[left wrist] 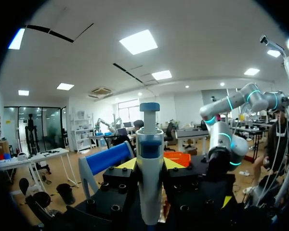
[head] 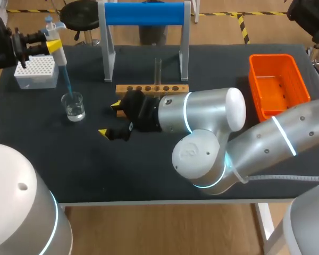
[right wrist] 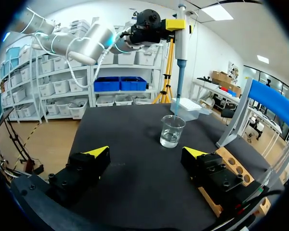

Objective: Invert the test tube, pick up the pipette, mount the tip to pipette, aspirate from beaker and dispense into the tube, eject the tip, return the pipette, and cap with the stopper.

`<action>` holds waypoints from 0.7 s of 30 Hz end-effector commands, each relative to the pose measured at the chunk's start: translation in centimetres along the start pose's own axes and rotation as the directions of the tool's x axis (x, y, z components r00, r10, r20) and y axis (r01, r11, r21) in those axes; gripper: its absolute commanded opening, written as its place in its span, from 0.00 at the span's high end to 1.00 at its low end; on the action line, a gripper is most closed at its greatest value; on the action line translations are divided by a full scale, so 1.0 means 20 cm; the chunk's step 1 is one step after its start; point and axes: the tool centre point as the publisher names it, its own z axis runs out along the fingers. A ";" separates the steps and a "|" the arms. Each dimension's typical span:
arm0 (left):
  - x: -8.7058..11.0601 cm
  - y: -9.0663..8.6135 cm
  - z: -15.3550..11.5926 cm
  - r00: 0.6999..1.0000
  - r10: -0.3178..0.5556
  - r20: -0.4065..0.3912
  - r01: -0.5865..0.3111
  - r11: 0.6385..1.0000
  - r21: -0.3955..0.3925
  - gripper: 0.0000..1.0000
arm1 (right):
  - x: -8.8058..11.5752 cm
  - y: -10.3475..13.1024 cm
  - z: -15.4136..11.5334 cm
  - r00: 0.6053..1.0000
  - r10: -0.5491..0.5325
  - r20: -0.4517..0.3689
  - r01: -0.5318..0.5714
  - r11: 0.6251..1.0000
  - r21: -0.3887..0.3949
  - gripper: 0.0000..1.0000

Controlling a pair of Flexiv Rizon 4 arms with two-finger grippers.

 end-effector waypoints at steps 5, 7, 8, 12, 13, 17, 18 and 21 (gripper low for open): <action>-0.03 0.06 -0.01 1.000 -0.008 -0.006 0.008 1.000 0.008 1.00 | 0.01 0.00 0.00 1.000 0.000 0.004 0.000 1.000 0.004 0.00; -0.04 0.07 -0.01 1.000 -0.010 -0.005 0.010 1.000 0.010 1.00 | 0.01 0.00 0.00 1.000 0.000 0.004 0.000 1.000 0.004 0.00; -0.04 0.07 -0.01 1.000 -0.011 -0.005 0.011 1.000 0.010 1.00 | 0.01 0.00 0.00 1.000 0.000 0.004 0.000 1.000 0.004 0.00; -0.04 0.10 -0.01 1.000 -0.015 -0.006 0.015 1.000 0.010 1.00 | 0.01 0.00 0.00 1.000 0.000 0.004 0.000 1.000 0.004 0.00; -0.04 0.11 -0.01 1.000 -0.016 -0.007 0.017 1.000 0.009 1.00 | 0.01 0.00 0.00 1.000 0.000 0.004 0.000 1.000 0.004 0.00; -0.05 0.13 0.00 1.000 -0.025 -0.007 0.025 1.000 0.005 1.00 | 0.01 0.00 0.00 1.000 0.000 0.004 0.000 1.000 0.004 0.00; -0.05 0.14 0.00 1.000 -0.027 -0.007 0.027 1.000 0.004 1.00 | 0.01 0.00 0.00 1.000 0.000 0.004 0.000 1.000 0.004 0.00; -0.05 0.16 0.00 0.999 -0.032 -0.004 0.032 0.999 0.005 1.00 | 0.01 0.00 0.00 1.000 0.000 0.004 0.000 1.000 0.004 0.00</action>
